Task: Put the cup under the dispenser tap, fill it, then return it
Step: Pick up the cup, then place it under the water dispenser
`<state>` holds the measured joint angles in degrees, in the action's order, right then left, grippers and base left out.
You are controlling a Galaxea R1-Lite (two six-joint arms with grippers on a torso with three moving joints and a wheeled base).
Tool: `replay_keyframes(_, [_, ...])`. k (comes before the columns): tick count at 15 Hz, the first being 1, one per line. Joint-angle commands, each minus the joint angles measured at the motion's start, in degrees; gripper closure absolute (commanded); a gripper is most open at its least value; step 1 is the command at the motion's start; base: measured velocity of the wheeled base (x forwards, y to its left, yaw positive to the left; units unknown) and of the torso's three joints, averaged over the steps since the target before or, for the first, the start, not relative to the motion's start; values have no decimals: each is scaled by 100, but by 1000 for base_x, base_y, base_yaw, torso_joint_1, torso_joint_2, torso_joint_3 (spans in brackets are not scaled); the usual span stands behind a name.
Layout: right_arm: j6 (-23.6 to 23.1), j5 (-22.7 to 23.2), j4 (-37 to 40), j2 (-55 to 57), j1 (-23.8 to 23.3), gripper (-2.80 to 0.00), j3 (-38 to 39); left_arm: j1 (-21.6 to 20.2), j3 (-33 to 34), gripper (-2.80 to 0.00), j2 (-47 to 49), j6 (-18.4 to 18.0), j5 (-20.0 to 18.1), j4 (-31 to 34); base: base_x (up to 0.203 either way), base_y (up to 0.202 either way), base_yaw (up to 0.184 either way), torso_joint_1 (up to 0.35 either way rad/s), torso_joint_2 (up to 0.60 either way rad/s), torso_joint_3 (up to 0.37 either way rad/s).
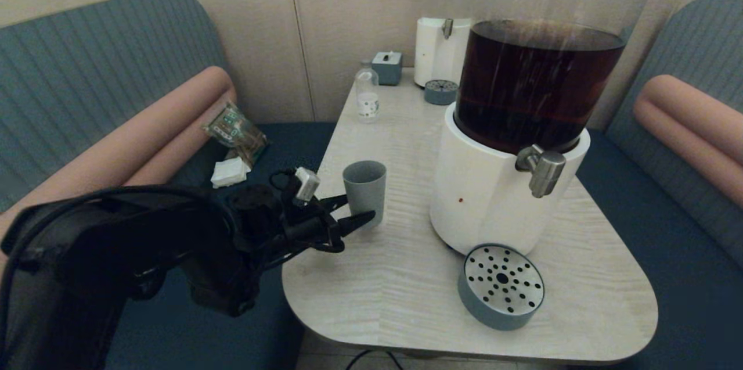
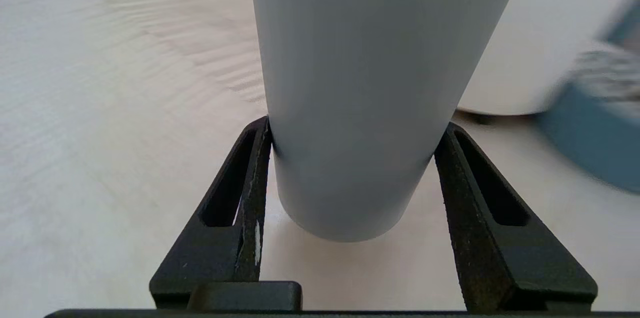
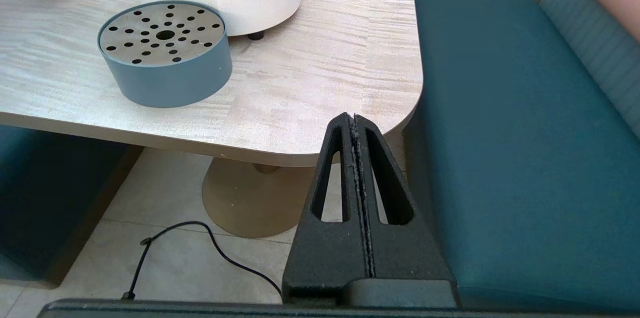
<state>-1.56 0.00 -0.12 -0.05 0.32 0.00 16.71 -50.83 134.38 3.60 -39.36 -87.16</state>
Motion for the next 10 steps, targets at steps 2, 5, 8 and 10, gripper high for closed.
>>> replay_keyframes(2, [-2,0,2,-13,4,0,0,177,1052,0,-1320,-15,-73,-50,0,0,0,0,0,0])
replay_keyframes(5, [-2,0,-5,-13,4,0,1,1040,2147,0,-2383,-12,-281,-50,0,0,0,0,0,0])
replay_keyframes(8, [-2,0,-5,-13,4,0,6,1840,2490,0,-2599,36,-351,-50,0,0,0,0,0,0])
replay_keyframes(10, [-2,0,-5,-13,4,0,0,2022,2363,0,-2291,74,-316,-50,0,0,0,0,0,0])
